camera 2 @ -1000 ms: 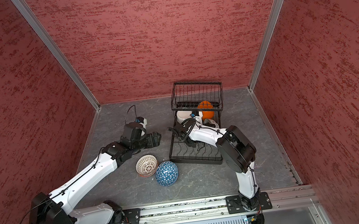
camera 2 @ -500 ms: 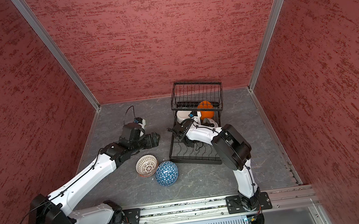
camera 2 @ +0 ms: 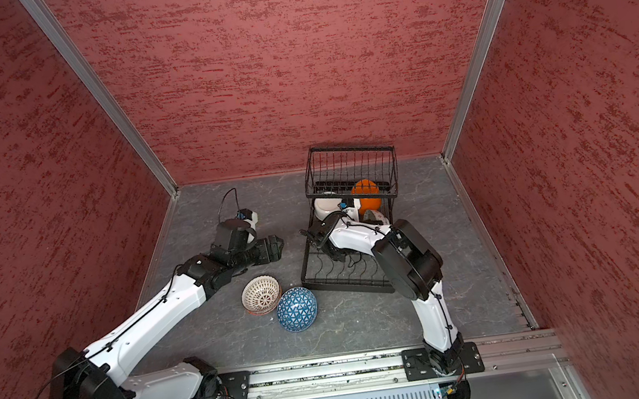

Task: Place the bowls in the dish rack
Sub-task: 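Carry the green-patterned bowl over the rack beside the orange bowl with the right gripper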

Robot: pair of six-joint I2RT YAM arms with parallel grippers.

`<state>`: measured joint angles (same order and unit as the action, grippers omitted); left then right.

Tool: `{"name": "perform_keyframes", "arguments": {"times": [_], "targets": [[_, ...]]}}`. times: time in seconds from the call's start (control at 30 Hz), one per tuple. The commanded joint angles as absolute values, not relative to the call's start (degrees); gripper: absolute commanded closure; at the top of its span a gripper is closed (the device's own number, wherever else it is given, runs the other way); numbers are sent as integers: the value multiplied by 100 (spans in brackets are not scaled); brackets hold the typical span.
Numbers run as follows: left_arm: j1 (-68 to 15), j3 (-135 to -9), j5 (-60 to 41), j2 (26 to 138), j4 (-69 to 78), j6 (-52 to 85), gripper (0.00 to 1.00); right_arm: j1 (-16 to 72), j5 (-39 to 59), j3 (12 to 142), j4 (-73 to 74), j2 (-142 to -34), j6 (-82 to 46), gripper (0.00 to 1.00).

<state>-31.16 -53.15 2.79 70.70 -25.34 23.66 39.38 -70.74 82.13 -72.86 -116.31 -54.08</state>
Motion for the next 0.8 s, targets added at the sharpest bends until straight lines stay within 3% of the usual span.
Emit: {"name": "perform_keyframes", "arguments": {"times": [0.0,0.07,0.2,0.77], "targets": [[-3085,-5254,202,6961,-2566,2285,10,3909,-7503,8505,-8305,-11759,-6801,100],[-3080,-5264,178,6974,-2566,2287,10,3910,-7563,8634,-9083,-11938,-7605,100],[-3083,-5282,155,6987,-2545,2252,10,3908,-7447,8550,-9081,-11954,-7708,100],[-3052,-5243,184,6900,-2642,2225,10,3856,-7401,9162,-8833,-12474,-7389,100]]}}
